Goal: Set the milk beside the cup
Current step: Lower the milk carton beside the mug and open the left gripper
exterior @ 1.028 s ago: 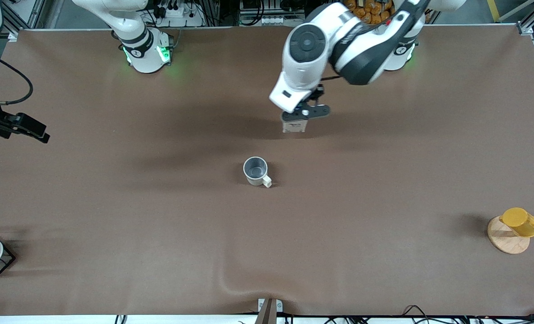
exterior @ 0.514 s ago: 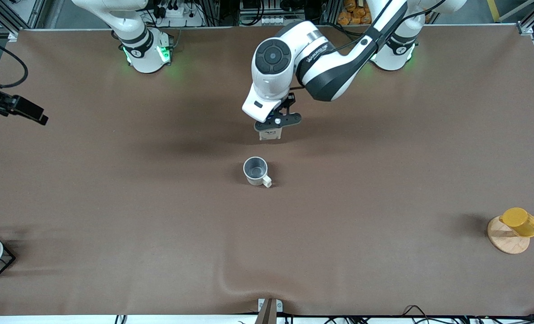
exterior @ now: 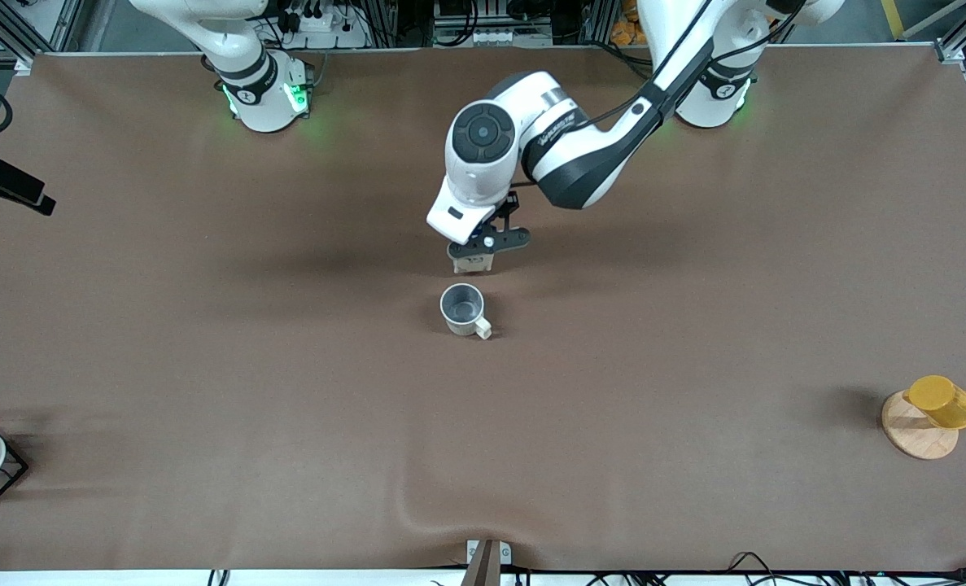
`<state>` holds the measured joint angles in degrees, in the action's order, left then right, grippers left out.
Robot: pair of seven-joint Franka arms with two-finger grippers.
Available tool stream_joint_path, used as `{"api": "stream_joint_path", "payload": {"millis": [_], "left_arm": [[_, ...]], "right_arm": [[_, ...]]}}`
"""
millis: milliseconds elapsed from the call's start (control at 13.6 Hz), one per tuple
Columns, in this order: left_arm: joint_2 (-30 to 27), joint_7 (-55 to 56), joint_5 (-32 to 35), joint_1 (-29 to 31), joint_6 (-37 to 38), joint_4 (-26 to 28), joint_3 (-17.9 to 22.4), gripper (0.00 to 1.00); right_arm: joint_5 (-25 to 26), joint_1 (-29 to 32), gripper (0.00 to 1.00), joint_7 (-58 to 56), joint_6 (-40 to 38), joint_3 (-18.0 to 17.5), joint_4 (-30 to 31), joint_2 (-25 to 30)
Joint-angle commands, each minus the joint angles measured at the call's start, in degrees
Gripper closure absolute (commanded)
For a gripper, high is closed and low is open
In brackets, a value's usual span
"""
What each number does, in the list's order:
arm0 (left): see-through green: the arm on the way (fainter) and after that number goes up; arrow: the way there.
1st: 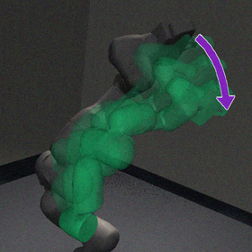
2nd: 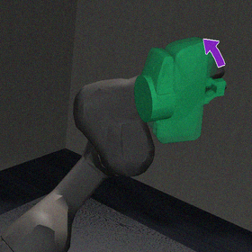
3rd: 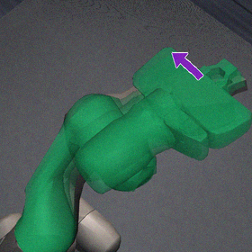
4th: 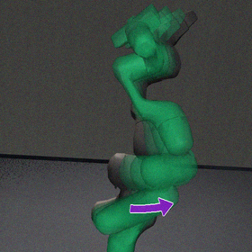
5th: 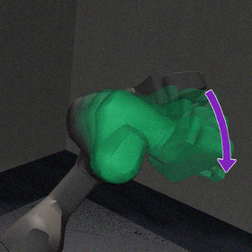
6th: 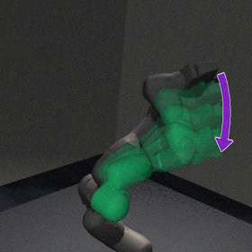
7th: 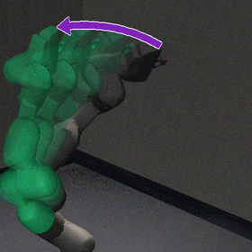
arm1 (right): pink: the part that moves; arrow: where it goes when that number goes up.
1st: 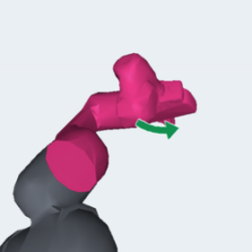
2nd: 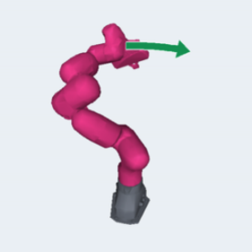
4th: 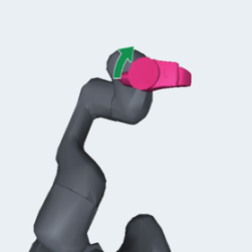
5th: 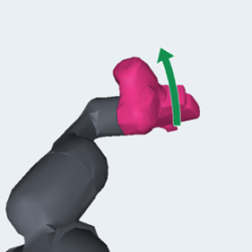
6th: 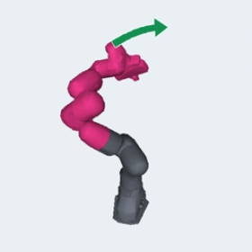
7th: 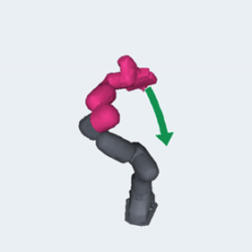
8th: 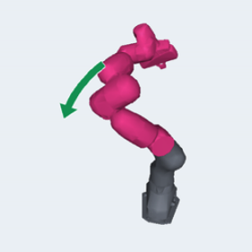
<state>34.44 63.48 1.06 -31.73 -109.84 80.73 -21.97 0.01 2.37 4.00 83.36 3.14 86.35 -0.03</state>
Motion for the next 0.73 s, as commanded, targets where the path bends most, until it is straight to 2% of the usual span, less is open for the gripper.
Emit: {"api": "stream_joint_path", "payload": {"millis": [0, 514, 588, 661], "left_arm": [[2.2, 0.8, 1.5, -2.3, -1.7, -2.3, 2.2, 0.7], [2.5, -1.2, 1.7, -2.2, -2.1, -2.2, 2.4, 0.58], [2.6, -1.2, 1.8, -2.1, -2.1, -2.2, 2.4, 0.44], [2.7, -1.3, 1.8, -2.2, -2.1, -2.2, 2.4, 0.34]], "right_arm": [[-1.1, -0.8, 0.0, -0.4, -0.4, 0.6, -0.3, 0.1], [-0.9, -1.0, 0.0, -0.6, -0.4, 0.2, -0.3, 0.3], [-0.4, -1.1, 0.0, -0.7, -0.3, 0.0, -0.3, 0.3], [-0.3, -1.6, 0.0, -0.7, -0.3, -0.1, -0.3, 0.4]]}}
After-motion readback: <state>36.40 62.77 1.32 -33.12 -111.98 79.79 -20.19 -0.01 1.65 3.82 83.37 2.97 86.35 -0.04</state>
